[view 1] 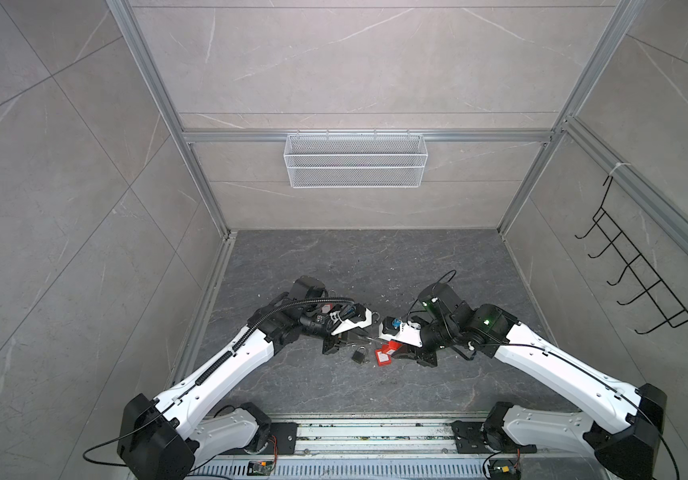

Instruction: Lock with the key

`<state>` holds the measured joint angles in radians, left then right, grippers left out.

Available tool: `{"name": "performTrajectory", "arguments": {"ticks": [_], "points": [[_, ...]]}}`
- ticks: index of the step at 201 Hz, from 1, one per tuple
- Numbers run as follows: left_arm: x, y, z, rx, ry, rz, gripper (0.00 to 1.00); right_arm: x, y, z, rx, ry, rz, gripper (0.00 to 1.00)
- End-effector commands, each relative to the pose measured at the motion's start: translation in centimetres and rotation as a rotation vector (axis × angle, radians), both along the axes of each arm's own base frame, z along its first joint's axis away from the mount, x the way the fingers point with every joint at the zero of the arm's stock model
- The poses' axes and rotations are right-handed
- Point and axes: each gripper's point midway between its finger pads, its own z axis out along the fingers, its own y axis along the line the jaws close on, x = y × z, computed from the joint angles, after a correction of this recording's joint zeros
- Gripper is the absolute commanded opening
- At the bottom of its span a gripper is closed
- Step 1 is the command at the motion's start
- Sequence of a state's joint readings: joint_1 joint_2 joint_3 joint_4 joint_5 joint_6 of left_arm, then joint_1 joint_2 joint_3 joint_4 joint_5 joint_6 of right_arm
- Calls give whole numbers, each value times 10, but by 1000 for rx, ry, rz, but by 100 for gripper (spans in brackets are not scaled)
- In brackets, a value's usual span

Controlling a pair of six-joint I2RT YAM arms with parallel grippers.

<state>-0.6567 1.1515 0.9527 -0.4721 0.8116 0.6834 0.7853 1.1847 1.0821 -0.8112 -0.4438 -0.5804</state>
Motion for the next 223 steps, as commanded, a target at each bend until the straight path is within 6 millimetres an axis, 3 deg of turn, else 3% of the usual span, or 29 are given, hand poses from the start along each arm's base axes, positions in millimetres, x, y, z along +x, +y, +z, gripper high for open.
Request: {"name": "performTrajectory", "arguments": {"ticks": [1, 48, 66, 116, 151, 223], "points": [[-8, -5, 18, -54, 20, -49, 17, 4, 10, 15, 47, -26, 26, 5], [-16, -6, 20, -59, 41, -67, 13, 6, 9, 12, 32, -34, 24, 3], [-19, -7, 18, -56, 51, -72, 0, 7, 9, 14, 38, -48, 22, 2], [-24, -10, 13, -41, 106, -85, 0, 18, 12, 17, 77, -149, 16, 2], [-25, -15, 13, -43, 125, -98, 0, 15, 18, 23, 138, -188, 60, 1], [-27, -31, -2, -64, 107, -110, 0, 17, 39, 51, 259, -180, 92, 0]]}}
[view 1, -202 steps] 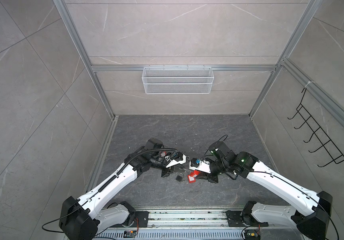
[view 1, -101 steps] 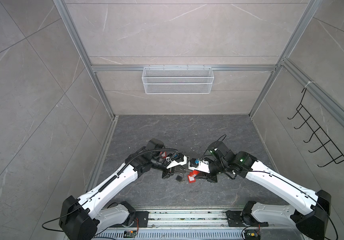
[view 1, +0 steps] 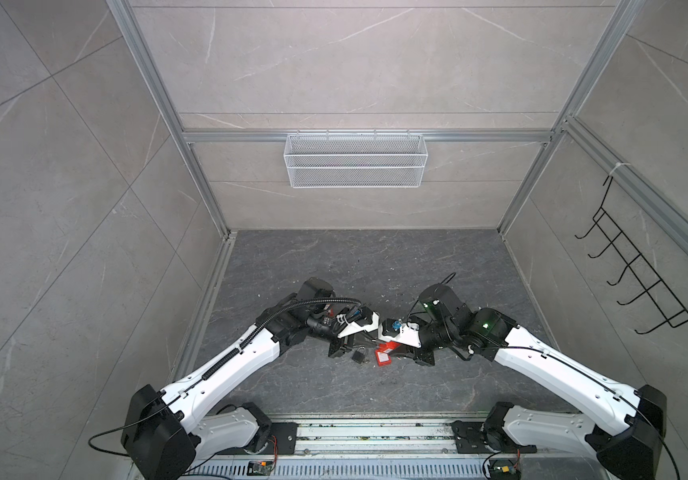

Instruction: Lock with the key

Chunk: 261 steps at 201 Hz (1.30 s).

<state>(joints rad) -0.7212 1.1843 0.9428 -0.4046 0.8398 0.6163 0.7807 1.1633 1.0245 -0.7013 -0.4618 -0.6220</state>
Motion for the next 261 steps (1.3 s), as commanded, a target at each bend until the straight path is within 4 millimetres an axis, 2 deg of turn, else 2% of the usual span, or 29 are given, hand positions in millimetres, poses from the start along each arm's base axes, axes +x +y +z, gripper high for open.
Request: {"name": "performTrajectory", "arguments": {"ticks": [1, 45, 68, 94, 118, 135, 145, 158, 184, 230, 261], "points": [[-13, -13, -1, -41, 56, -55, 0, 12, 32, 52, 200, -107, 59, 0], [-13, -22, -11, -48, 82, -55, 0, 18, 48, 65, 256, -93, 72, 0], [-10, -24, -14, -58, 82, -45, 0, 19, 50, 62, 256, -79, 71, 0], [-4, -23, -9, -67, 63, -31, 0, 18, 42, 51, 207, -80, 59, 0], [2, -17, 1, -76, 46, -12, 0, 16, 26, 34, 131, -85, 23, 2], [6, -12, 9, -94, 39, -2, 0, 13, 17, 29, 119, -87, 6, 1], [6, -10, 13, -99, 29, 0, 0, 12, 13, 27, 116, -88, -2, 5], [5, -7, 16, -97, 20, -1, 0, 10, 9, 26, 104, -87, -10, 18], [5, -1, 22, -95, 0, 13, 0, 8, -3, 20, 41, -82, -21, 33], [10, 7, 36, -133, -32, 43, 0, -2, -27, 14, -53, -33, -45, 46], [11, 9, 42, -154, -40, 44, 0, -4, -42, 14, -86, -5, -85, 47]]}}
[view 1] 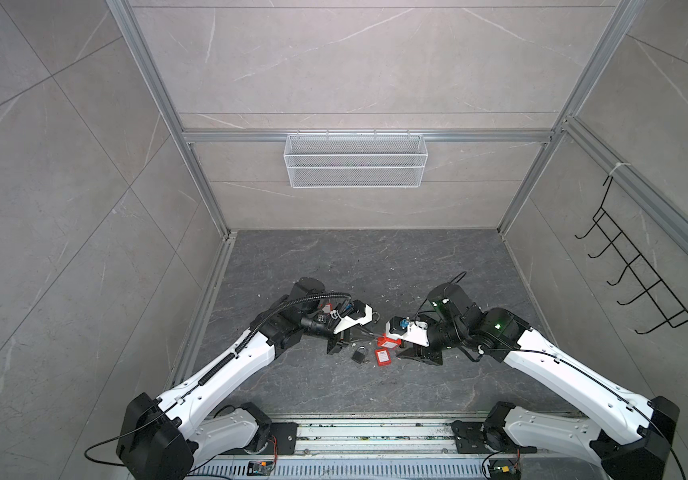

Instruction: Lock with the key

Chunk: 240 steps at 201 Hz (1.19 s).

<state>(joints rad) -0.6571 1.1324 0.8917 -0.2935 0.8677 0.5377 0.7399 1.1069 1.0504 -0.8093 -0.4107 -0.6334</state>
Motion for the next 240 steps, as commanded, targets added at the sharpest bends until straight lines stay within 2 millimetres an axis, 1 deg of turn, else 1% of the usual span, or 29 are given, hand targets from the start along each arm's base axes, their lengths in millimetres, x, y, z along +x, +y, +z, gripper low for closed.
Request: {"name": "performTrajectory", "arguments": {"ticks": [1, 14, 34, 69, 105, 142, 159, 183, 201, 221, 234, 240], "points": [[-4, 0, 29, -77, -41, -30, 0, -6, -17, 7, -37, 13, -25, 47], [-6, 0, 29, -81, -36, -38, 0, -5, -23, 7, -46, 22, -44, 47], [-9, 0, 28, -83, -24, -54, 0, -5, -27, 10, -45, 68, -55, 46], [-12, -1, 25, -85, -11, -69, 0, -10, -18, 12, -33, 162, -21, 41], [-15, -2, 26, -94, -8, -82, 0, -10, -10, 8, -39, 225, 8, 37], [-16, -3, 25, -97, -7, -82, 0, -12, -6, 8, -28, 244, 28, 31], [-17, -4, 26, -100, -4, -84, 0, -9, -5, 6, -23, 227, 24, 26], [-17, -5, 26, -107, 0, -82, 0, -5, -3, 6, 6, 191, 21, 22], [-17, -6, 26, -112, 6, -79, 0, 1, -2, 5, 29, 141, 3, 17], [-16, -6, 25, -114, 12, -74, 0, 8, -4, 3, 42, 86, -25, 18], [-15, -7, 25, -115, 10, -70, 0, 9, -4, 6, 61, 58, -33, 27], [-15, -7, 25, -115, 9, -70, 0, 6, -5, 7, 66, 60, -25, 31]]}}
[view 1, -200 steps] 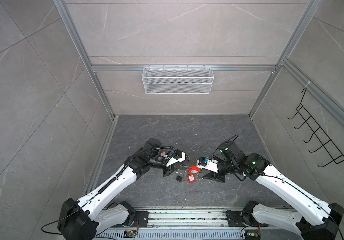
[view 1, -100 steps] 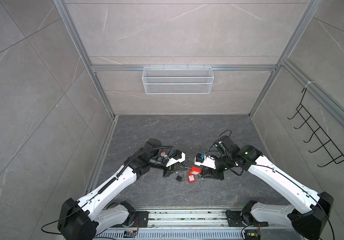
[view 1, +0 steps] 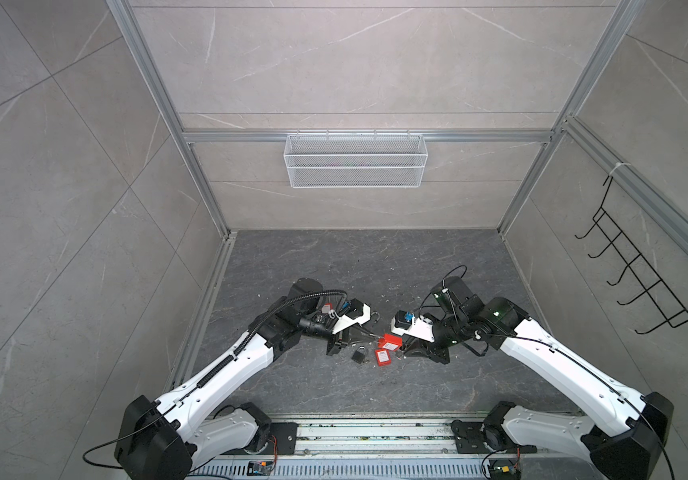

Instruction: Lock with the key

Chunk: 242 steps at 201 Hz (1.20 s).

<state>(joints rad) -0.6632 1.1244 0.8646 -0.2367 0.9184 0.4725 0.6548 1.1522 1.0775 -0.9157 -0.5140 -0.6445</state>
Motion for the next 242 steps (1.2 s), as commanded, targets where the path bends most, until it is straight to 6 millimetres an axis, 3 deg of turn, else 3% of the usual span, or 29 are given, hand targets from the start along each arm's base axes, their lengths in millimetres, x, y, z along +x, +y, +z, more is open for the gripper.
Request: {"name": "performTrajectory", "arguments": {"ticks": [1, 20, 45, 72, 141, 201, 242], "points": [[-7, -4, 21, -77, -40, -42, 0, 8, 8, 15, 79, -84, -8, 32], [-8, -3, 21, -75, -42, -43, 0, -6, 1, 15, 49, -10, 4, 39], [-11, -3, 23, -78, -51, -64, 0, -30, -10, 7, -41, 205, 42, 40], [-16, -4, 22, -77, -57, -85, 0, -28, -8, 7, -52, 312, 41, 36], [-21, -8, 15, -50, -64, -104, 0, -14, 8, 10, 20, 264, 68, 28], [-14, -13, 15, -42, -64, -99, 0, -9, 8, 15, 77, 140, 63, 13], [-8, -17, 15, -34, -52, -89, 0, 2, -3, 11, 54, 2, 15, 12]]}}
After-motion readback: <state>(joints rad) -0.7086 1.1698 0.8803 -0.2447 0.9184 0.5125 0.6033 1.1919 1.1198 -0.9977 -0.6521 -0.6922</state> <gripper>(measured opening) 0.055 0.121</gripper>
